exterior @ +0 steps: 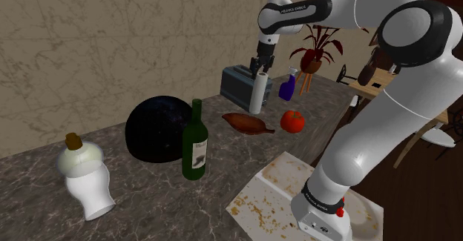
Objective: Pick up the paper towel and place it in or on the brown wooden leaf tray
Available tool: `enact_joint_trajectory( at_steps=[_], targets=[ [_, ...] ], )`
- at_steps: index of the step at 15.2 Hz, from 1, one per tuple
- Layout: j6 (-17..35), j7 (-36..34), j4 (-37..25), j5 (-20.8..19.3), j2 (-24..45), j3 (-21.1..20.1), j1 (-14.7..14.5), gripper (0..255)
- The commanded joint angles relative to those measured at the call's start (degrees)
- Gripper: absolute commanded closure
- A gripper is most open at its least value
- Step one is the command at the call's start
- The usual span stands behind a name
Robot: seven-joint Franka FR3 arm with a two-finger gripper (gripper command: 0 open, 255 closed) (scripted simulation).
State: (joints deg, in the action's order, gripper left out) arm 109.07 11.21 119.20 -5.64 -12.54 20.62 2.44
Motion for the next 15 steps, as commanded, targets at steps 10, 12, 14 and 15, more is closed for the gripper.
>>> enact_joint_trajectory(
  at_steps=[10, 12, 14, 15],
  targets=[
    [8.6, 0.32, 6.77, 0.25, 1.87, 0.69, 0.19, 255],
    [10.17, 0.41, 7.85, 0.36, 2.38, 0.82, 0.2, 255],
    [10.49, 0.42, 8.07, 0.38, 2.48, 0.84, 0.2, 255],
    [10.49, 0.43, 8.06, 0.38, 2.48, 0.84, 0.2, 255]
  ],
)
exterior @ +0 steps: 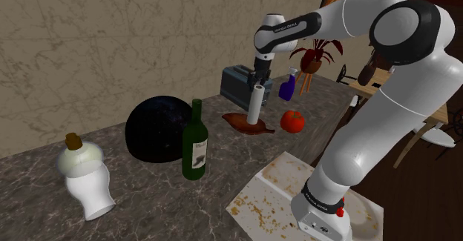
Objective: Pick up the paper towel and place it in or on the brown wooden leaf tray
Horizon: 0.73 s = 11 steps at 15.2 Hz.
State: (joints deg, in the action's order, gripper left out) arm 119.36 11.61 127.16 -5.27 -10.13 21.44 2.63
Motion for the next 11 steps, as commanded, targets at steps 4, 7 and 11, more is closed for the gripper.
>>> enact_joint_trajectory(
  at_steps=[4, 7, 11],
  targets=[
    [0.2, 0.03, 0.11, 0.02, 0.07, 0.02, 0.0, 255],
    [0.2, 0.02, 0.11, 0.02, 0.07, 0.02, 0.0, 0],
    [0.2, 0.03, 0.11, 0.02, 0.07, 0.02, 0.0, 0]
  ],
)
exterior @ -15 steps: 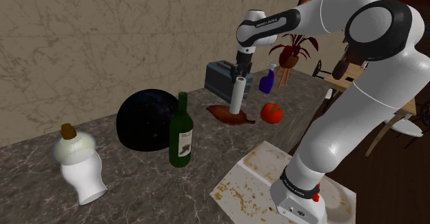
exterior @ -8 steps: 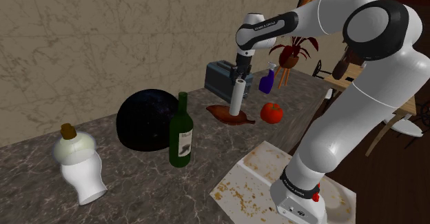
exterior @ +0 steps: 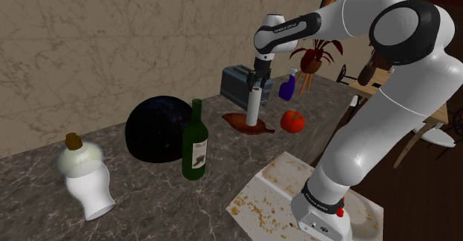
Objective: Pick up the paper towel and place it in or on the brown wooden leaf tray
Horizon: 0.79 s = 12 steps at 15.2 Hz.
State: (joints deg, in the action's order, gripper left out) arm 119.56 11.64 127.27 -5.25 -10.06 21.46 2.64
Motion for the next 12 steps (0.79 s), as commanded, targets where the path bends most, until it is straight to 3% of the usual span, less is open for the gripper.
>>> enact_joint_trajectory(
  at_steps=[1, 4, 12],
  targets=[
    [-1.96, -0.16, -1.27, -0.17, -0.72, -0.18, -0.02, 0],
    [-7.39, -0.46, -5.2, -0.45, -2.27, -0.65, -0.13, 0],
    [-7.39, -0.46, -5.2, -0.45, -2.27, -0.65, -0.12, 0]
  ],
)
